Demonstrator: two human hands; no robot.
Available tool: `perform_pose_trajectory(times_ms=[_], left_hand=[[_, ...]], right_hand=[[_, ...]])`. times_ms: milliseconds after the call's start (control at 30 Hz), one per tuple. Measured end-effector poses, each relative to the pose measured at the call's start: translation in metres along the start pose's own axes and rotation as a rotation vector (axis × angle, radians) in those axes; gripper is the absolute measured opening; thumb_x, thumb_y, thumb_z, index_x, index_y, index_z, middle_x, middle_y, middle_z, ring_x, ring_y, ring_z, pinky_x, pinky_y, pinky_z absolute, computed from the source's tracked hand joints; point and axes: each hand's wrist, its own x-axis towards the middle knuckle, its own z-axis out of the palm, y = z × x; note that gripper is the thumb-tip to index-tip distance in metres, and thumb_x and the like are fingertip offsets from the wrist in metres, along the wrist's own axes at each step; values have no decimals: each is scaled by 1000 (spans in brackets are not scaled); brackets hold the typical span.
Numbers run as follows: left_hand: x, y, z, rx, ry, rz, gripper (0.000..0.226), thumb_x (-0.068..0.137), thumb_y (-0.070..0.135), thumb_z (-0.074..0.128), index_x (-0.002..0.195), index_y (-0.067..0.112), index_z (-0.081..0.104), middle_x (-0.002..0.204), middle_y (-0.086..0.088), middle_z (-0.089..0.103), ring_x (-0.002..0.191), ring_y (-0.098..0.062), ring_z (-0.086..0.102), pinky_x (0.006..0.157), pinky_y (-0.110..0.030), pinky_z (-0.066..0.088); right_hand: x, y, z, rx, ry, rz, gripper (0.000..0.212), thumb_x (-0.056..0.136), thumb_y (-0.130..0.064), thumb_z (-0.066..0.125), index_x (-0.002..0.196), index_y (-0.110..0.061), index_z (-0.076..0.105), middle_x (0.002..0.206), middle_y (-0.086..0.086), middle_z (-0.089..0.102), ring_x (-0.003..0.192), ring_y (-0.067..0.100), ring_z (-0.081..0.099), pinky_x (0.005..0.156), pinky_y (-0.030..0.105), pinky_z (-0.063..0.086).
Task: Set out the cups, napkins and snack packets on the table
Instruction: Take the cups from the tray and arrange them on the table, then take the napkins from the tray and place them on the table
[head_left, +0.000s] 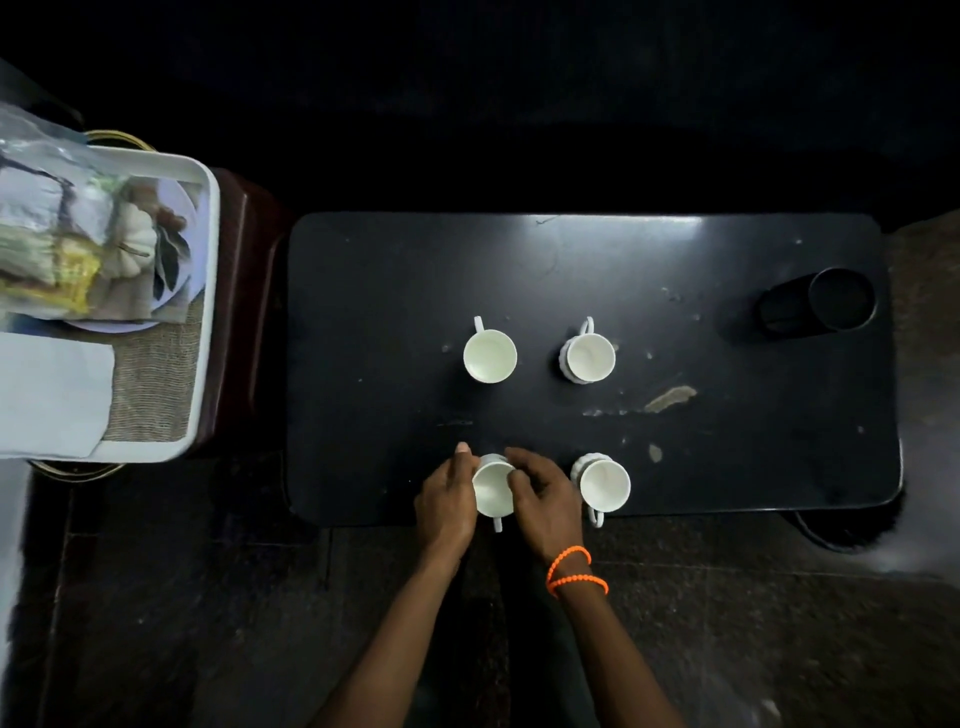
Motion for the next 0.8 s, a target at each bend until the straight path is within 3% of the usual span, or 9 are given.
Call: perform_pose_trajectory(times_ms=[100,200,300,400,500,600,733,800], left_hand=[[4,7,-4,13,13,-6,52,106,55,39,112,22,78,119,-3,76,115,-25,68,102,-38,51],[10,24,-15,-74,33,12,57,106,56,37,128,17,73,134,-5,71,126,-27,63,111,-41,46],[17,44,-39,-223,75,31,58,105,57,38,127,16,72,135,-8,69,126,-29,63,111,-49,48],[27,60,-73,-383,155,68,53,106,56,40,121,18,75,129,-6,72,123,-25,65,109,-51,50],[36,72,-120,-607,285,75,48,106,53,43,112,19,76,120,-9,74,105,-18,70,97,-47,59],[47,81,-176,-779,427,80,46,107,47,46,117,11,73,116,-12,74,105,-23,70,88,-44,62],[67,85,-251,-738,637,128,46,108,40,47,114,1,70,112,-21,73,108,-38,69,97,-52,57],[78,84,-282,-683,713,122,49,107,44,46,118,3,70,119,-19,73,115,-37,66,103,-44,51]], right_hand=[[1,-16,5,-107,76,-86,27,88,-9,65,111,-16,76,113,-4,74,109,13,67,100,32,53],[1,-42,12,-182,128,-222,25,86,-7,68,109,-13,77,108,-1,75,106,21,70,97,40,56],[4,-71,25,-243,118,-364,22,85,-2,69,104,-10,78,100,3,76,97,24,72,91,40,58],[7,-100,47,-263,73,-446,19,85,-3,70,98,-13,79,93,1,78,87,16,72,84,32,58],[6,-133,85,-283,-45,-492,17,86,-5,68,93,-15,79,88,-3,76,80,10,70,80,30,59],[1,-167,137,-340,-205,-575,12,88,-8,69,93,-11,80,91,3,77,81,18,72,81,35,59],[-8,-211,218,-405,-367,-736,13,88,-14,68,95,-12,79,93,6,77,83,21,71,81,27,54],[-11,-226,260,-440,-406,-811,18,85,-15,68,99,-10,78,95,8,77,86,23,71,80,20,48]])
